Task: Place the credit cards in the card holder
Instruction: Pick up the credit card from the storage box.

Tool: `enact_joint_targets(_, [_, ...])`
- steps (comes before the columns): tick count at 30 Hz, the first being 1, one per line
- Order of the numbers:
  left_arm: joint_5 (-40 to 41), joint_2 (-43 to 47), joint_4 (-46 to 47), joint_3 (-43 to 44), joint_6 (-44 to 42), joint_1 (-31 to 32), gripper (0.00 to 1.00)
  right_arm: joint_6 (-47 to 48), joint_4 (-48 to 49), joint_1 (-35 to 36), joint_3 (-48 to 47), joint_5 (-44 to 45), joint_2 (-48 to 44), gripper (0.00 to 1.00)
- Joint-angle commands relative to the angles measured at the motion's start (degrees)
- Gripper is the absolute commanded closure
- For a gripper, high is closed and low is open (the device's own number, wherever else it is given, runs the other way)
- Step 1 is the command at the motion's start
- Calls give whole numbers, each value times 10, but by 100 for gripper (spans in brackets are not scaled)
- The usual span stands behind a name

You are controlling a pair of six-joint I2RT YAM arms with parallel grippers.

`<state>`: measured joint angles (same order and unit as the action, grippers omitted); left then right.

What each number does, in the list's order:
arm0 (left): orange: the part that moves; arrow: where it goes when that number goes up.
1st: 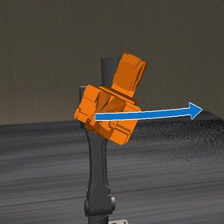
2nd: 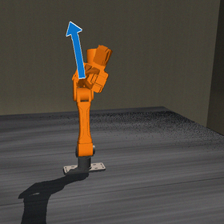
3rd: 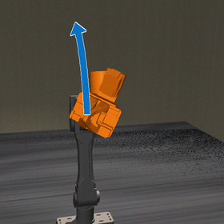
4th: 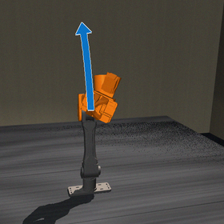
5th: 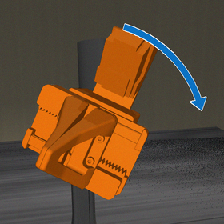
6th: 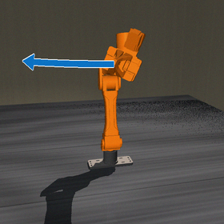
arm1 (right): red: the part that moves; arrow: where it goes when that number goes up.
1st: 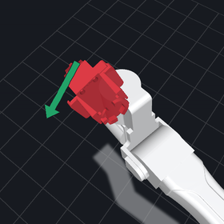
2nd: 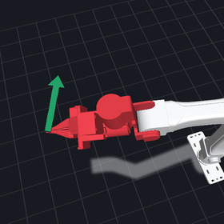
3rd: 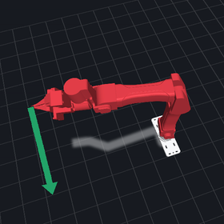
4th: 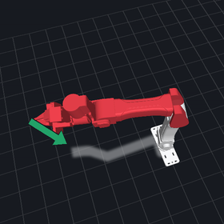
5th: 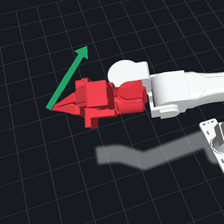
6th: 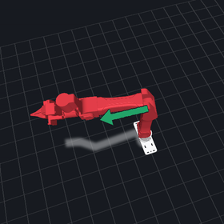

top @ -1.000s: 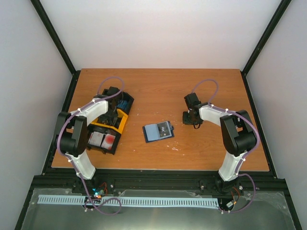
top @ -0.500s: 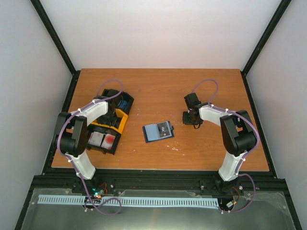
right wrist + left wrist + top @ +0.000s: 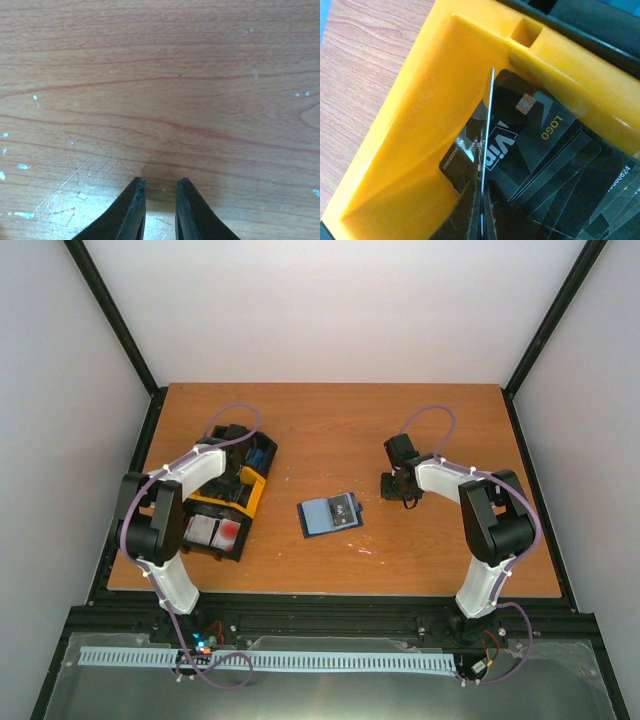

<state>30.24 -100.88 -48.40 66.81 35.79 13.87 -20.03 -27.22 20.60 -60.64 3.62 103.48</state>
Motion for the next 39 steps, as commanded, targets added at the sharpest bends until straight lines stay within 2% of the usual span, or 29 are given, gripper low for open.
enact_joint_targets(1, [11, 5, -12, 20, -22, -7, 99, -7, -7, -5, 1, -1, -5, 82])
enact_joint_targets(5, [7, 26, -71, 44, 4, -7, 99, -9, -11, -5, 3, 2, -19, 82])
enact_joint_targets(10, [-27, 77, -98, 53, 18, -7, 99, -15, -14, -5, 11, 1, -48, 82])
enact_joint_targets(14, [-56, 126, -96, 74, 6, -7, 99, -27, -20, -5, 16, -15, -86, 81])
enact_joint_targets(17, [-105, 171, -57, 84, -30, -7, 99, -37, -22, -5, 15, -49, -124, 81])
enact_joint_targets(20, [-227, 222, 35, 80, -76, -6, 99, -41, -7, -5, 5, -128, -157, 81])
enact_joint_targets(22, [-333, 253, 110, 66, -102, -7, 99, -45, 19, -5, -4, -222, -174, 79])
enact_joint_targets(25, [-504, 284, 229, 47, -103, -7, 99, -87, 89, -5, -19, -359, -199, 70])
enact_joint_targets(28, [-630, 303, 340, 29, -62, -4, 99, -181, 205, -3, -17, -453, -222, 56])
enact_joint_targets(32, [-740, 316, 460, 15, 2, 1, 99, -310, 359, 13, -14, -492, -243, 44])
enact_joint_targets(36, [-813, 319, 509, 14, 48, 15, 99, -394, 499, 64, -23, -482, -256, 38])
enact_joint_targets(39, [-857, 320, 540, 9, 74, 28, 99, -410, 508, 100, -53, -452, -248, 36])
